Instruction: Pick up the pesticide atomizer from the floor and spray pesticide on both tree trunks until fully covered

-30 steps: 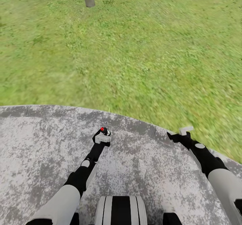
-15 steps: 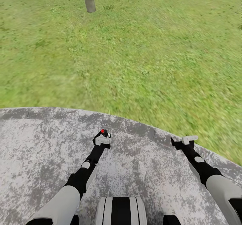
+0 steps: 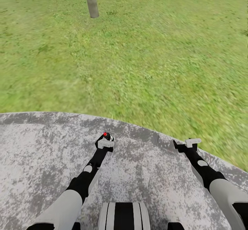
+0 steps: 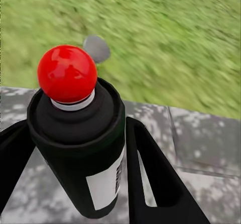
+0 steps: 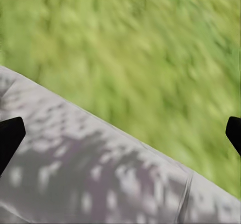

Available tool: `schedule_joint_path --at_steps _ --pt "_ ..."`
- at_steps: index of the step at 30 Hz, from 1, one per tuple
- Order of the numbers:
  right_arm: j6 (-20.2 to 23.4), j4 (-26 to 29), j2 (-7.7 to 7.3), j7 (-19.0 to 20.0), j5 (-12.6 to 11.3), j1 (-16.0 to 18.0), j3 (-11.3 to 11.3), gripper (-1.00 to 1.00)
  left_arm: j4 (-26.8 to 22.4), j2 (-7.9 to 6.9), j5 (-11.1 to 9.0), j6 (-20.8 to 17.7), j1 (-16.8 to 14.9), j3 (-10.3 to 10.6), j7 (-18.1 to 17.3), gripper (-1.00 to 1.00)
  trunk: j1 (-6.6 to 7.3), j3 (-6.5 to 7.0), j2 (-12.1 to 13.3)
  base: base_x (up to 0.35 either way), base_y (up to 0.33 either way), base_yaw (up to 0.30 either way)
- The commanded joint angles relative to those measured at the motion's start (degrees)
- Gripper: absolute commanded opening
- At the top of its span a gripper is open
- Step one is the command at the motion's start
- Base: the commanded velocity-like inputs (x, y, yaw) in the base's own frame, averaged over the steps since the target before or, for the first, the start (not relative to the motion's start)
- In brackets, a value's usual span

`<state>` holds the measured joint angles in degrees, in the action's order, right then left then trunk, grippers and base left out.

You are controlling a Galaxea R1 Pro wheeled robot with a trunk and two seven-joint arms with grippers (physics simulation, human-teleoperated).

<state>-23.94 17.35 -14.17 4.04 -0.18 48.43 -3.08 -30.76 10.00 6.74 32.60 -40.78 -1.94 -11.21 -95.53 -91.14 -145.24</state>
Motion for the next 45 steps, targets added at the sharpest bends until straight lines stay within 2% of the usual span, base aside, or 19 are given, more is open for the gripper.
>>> schedule_joint_path --at_steps 1,13,17,24,26,28,30,33,38,45 --pt "0.0 0.0 0.0 0.0 0.0 0.0 0.0 1.0 0.0 0.0 0.0 0.0 0.0 0.0 0.1 -1.0 0.0 0.1 0.0 0.0 0.0 0.0" --pt "-0.1 -0.2 0.78 0.0 0.1 0.0 0.0 1.0 0.1 0.0 0.1 0.0 0.0 0.0 0.1 -1.0 0.0 1.24 0.0 0.0 0.0 0.0" --pt "-0.1 -2.1 0.8 0.0 0.2 0.0 0.0 1.0 0.1 0.0 0.1 0.0 0.0 0.0 0.2 -1.0 0.0 1.63 0.0 0.0 0.0 0.0" --pt "-0.1 -3.5 0.81 0.1 0.4 0.0 -0.1 1.0 0.5 0.0 0.1 0.0 0.0 -0.1 3.7 -1.0 0.0 2.3 0.0 0.0 0.0 0.0" --pt "-0.1 -3.6 0.81 0.1 0.4 0.0 -0.1 1.0 1.4 0.0 0.1 -1.3 0.0 0.0 4.1 -1.0 0.0 2.49 0.0 0.0 0.0 0.0" --pt "-0.1 -3.6 0.81 0.1 0.4 0.0 -0.1 1.0 1.8 0.0 0.1 -4.7 0.0 0.0 4.3 -1.0 0.0 2.63 0.0 0.0 0.0 0.0" --pt "-0.1 -3.6 0.81 0.1 0.4 0.0 -0.1 1.0 1.8 0.0 0.1 -5.5 0.0 0.0 4.3 -1.0 0.0 2.7 0.0 0.0 0.0 0.0" --pt "-0.1 -3.6 0.81 0.1 0.5 0.0 -0.1 1.0 1.9 -0.52 0.1 -6.4 0.0 0.0 4.4 -1.0 0.0 2.75 0.0 0.0 0.0 0.0" --pt "0.0 -3.6 0.81 0.2 0.5 0.0 -0.1 1.0 1.8 -2.25 0.1 -7.0 0.0 0.0 4.6 -1.0 0.0 2.77 0.0 0.0 0.0 0.0" --pt "0.0 -3.6 0.81 0.3 0.5 0.0 -0.1 1.0 1.8 -2.5 0.1 -6.7 0.0 0.1 4.8 -1.0 0.0 2.78 0.0 0.0 0.0 0.0"
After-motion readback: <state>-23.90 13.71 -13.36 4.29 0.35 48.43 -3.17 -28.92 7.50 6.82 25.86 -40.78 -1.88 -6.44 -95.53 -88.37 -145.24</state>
